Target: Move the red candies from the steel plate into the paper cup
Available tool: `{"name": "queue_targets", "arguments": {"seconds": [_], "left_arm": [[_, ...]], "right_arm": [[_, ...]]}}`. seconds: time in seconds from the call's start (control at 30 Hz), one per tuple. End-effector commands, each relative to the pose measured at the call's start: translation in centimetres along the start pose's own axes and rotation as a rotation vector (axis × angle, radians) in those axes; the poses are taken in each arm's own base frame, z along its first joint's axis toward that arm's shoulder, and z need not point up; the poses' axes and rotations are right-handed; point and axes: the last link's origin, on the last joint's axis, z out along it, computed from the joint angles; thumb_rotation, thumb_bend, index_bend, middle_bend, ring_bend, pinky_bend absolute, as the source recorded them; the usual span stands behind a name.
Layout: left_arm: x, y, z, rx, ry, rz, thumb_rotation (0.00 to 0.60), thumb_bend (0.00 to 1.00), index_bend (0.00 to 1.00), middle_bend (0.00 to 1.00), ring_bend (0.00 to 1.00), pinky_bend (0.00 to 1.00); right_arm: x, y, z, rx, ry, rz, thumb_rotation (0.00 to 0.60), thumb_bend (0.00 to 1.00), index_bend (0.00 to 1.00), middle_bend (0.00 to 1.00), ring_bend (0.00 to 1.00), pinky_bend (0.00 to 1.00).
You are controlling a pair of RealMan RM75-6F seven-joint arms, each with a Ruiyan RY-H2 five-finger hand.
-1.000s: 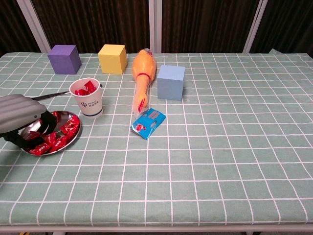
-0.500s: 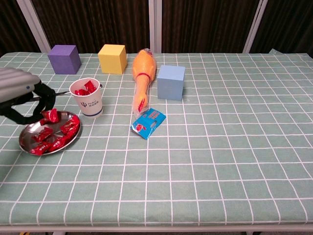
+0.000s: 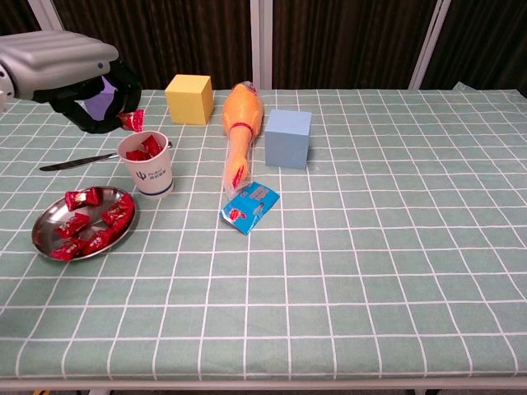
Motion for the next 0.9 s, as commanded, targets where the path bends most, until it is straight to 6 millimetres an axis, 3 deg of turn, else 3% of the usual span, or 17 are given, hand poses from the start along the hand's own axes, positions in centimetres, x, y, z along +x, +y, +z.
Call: {"name": "queue_targets", "arguments": {"seconds": [0.03,0.27,0.6,0.7,0.9], "left_arm": [[-0.6,0.3,1.6,0.017,-0.017,0.068,0.600,0.51,0.64,0.67,0.91,1.00],[-1.9,0.4,1.5,0.031,-0.052,0.155,0.600,0.50,0.58,0.59,0.90,1.00],[-2.1,0.3,1.1,0.064,-0.059,0.178,0.600,0.39,0.36,0.45,0.88,1.00],[-1.4,-0.1,0.3,0.081,-0.032,0.153,0.600,0.39,0.36,0.45,0.87,1.00],[-0.6,-1.8,-3.6,0.127,0.023,0.041,0.600,0.39,0.36,0.45,0.88,1.00]], "right_arm": [[0.0,0.1,0.0,-0.002,0.001,-0.001,0.600,0.19,0.12,0.24,0.07,0.43],[0.1,0.2,-0.1,-0.009,0.003,-0.002,0.600,0.19,0.12,0.24,0.07,0.43],[0.1,0.1,-0.2,-0.004,0.005,-0.001,0.600,0.20,0.12,0.24,0.07,0.43],[0.1,0.0,-0.2,-0.001,0.005,-0.001,0.600,0.20,0.12,0.24,0.07,0.43],[0.2,-0.1,-0.1,0.005,0.005,-0.001,0.600,0.19,0.12,0.24,0.07,0.43]]}}
